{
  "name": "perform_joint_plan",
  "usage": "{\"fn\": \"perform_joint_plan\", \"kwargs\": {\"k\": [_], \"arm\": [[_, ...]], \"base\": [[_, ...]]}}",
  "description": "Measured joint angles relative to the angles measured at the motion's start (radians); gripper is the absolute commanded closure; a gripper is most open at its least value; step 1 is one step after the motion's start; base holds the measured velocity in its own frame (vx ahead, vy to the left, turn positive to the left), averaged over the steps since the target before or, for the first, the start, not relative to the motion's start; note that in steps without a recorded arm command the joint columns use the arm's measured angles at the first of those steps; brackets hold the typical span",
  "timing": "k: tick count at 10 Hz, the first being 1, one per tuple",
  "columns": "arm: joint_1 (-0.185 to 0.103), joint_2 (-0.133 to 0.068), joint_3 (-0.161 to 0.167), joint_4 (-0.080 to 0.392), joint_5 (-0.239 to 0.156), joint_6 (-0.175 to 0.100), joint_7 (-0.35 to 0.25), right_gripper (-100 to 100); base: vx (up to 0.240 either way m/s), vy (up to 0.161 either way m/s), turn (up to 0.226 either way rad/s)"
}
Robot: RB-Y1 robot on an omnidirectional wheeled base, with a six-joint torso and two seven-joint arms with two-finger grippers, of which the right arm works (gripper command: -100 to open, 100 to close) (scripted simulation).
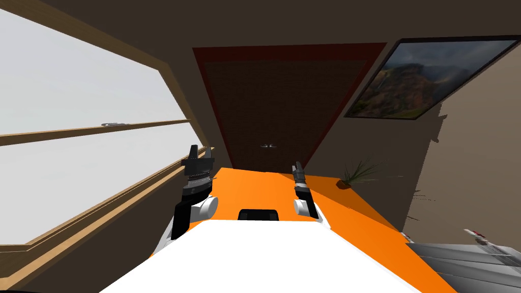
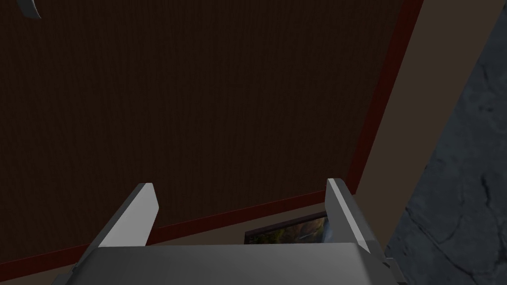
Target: Pull the door open
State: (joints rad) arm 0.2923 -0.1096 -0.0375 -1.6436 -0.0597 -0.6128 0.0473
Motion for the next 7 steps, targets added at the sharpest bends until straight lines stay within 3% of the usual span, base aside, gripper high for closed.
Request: {"fn": "perform_joint_plan", "kwargs": {"k": [7], "arm": [[-0.064, -0.026, -0.012, 0.175, -0.032, -0.033, -0.018, -100]], "base": [[0.089, 0.012, 0.043]]}}
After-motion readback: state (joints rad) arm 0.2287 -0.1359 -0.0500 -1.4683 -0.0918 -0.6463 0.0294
